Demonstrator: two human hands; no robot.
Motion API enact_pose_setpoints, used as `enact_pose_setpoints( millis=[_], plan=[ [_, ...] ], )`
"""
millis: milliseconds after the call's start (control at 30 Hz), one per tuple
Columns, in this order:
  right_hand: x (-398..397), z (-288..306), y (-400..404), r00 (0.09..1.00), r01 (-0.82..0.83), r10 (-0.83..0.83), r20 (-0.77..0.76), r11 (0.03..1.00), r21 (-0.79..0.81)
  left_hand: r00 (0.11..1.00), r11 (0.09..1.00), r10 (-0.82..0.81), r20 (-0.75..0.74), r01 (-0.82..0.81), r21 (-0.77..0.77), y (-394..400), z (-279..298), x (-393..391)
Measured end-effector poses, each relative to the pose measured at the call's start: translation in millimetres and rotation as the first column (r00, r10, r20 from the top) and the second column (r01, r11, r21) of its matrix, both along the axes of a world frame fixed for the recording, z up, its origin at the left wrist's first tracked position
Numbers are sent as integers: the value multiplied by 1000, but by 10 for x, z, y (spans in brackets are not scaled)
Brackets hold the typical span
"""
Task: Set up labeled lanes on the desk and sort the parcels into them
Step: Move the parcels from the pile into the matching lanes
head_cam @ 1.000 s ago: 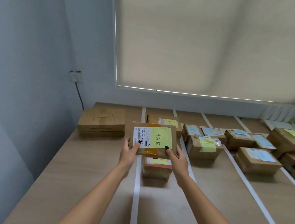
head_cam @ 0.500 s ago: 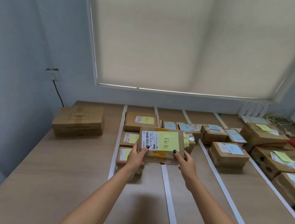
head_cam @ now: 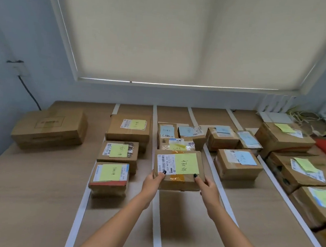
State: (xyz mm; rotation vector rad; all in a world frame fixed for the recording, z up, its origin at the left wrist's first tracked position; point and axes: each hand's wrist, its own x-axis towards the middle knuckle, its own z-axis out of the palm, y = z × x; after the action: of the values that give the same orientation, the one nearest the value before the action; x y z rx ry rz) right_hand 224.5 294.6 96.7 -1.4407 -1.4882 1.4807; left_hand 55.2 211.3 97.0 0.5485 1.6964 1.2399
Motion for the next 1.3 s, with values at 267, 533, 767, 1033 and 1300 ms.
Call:
enact_pose_setpoints(
  millis=[267,533,767,1033,1300],
  plan=[
    [19,-459,521,999,-35,34,-15,997,-69,999,997,48,19,-46,-66,437,-404,79],
    [-8,-728,722,998,-67,67,-5,981,-180,997,991,81,1,-80,-110,601,-734,80],
    [-1,-710,737,997,-65,70,25,983,-174,993,986,110,-32,-113,-120,603,-780,84],
    [63,-219,734,998,-29,35,52,994,-110,979,983,157,-133,-168,-72,513,-318,-20],
    [-152,436,340,992,-126,126,2,992,-21,963,991,135,-233,-125,56,226,392,-71]
  ],
)
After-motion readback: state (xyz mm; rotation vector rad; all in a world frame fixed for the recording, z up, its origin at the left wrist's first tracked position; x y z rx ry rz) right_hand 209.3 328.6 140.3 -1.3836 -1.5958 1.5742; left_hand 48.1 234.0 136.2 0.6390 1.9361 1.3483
